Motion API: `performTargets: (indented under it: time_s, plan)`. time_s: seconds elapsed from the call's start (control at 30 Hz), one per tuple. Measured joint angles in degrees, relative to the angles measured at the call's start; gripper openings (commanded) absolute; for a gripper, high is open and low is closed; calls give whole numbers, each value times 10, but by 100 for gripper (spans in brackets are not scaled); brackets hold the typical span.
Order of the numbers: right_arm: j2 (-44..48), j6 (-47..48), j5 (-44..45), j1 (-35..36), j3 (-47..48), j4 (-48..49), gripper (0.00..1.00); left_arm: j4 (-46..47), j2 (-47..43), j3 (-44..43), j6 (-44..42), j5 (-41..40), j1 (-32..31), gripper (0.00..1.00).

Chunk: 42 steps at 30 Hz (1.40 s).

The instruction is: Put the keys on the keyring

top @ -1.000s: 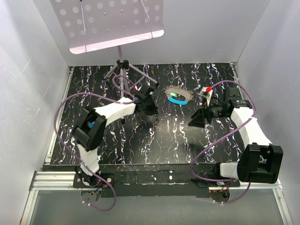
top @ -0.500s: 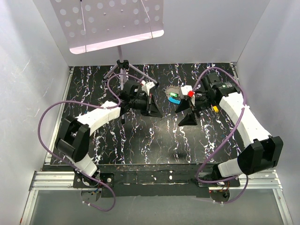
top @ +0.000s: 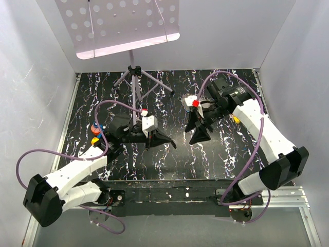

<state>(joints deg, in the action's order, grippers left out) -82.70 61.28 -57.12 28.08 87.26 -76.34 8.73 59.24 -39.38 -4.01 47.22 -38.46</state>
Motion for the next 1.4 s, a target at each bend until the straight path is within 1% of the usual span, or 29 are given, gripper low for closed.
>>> performTargets:
  time_s: [0.07, 0.17, 0.23, 0.3, 0.53, 0.67, 0.73, 0.83, 0.9, 1.0, 1.13, 1.3, 1.4]
  plan:
    - [-11, -20, 0, 12, 21, -2, 68, 25, 4, 1, 16, -13, -2, 0]
    - [-24, -53, -1, 19, 49, 1, 68, 9, 40, -44, 76, -63, -2, 0]
    - [-27, -74, 0, 19, 57, 4, 68, -18, 81, -99, 139, -92, 0, 0]
    - [-29, -92, 0, 19, 60, 10, 68, -15, 105, -123, 200, -99, 6, 0]
    - [-43, -160, 11, 19, 91, 34, 68, -11, 154, -123, 461, -95, 49, 0]
    - [-43, -197, 37, 19, 104, 62, 67, -41, 168, -120, 593, -111, 68, 0]
    - [-44, -214, 48, 19, 104, 74, 66, -70, 170, -129, 635, -117, 70, 0]
    - [-57, -254, 68, 19, 105, 104, 66, -115, 184, -164, 679, -117, 71, 0]
    - [-67, -276, 77, 19, 104, 124, 66, -128, 191, -182, 706, -113, 73, 0]
    - [-73, -312, 87, 19, 94, 166, 66, -130, 193, -184, 740, -101, 76, 0]
    - [-73, -351, 103, 19, 70, 219, 67, -132, 198, -183, 765, -90, 79, 0]
    - [-73, -362, 118, 19, 48, 246, 69, -130, 199, -176, 775, -80, 80, 0]
    - [-73, -339, 105, 19, 47, 244, 70, -130, 199, -174, 774, -72, 81, 0]
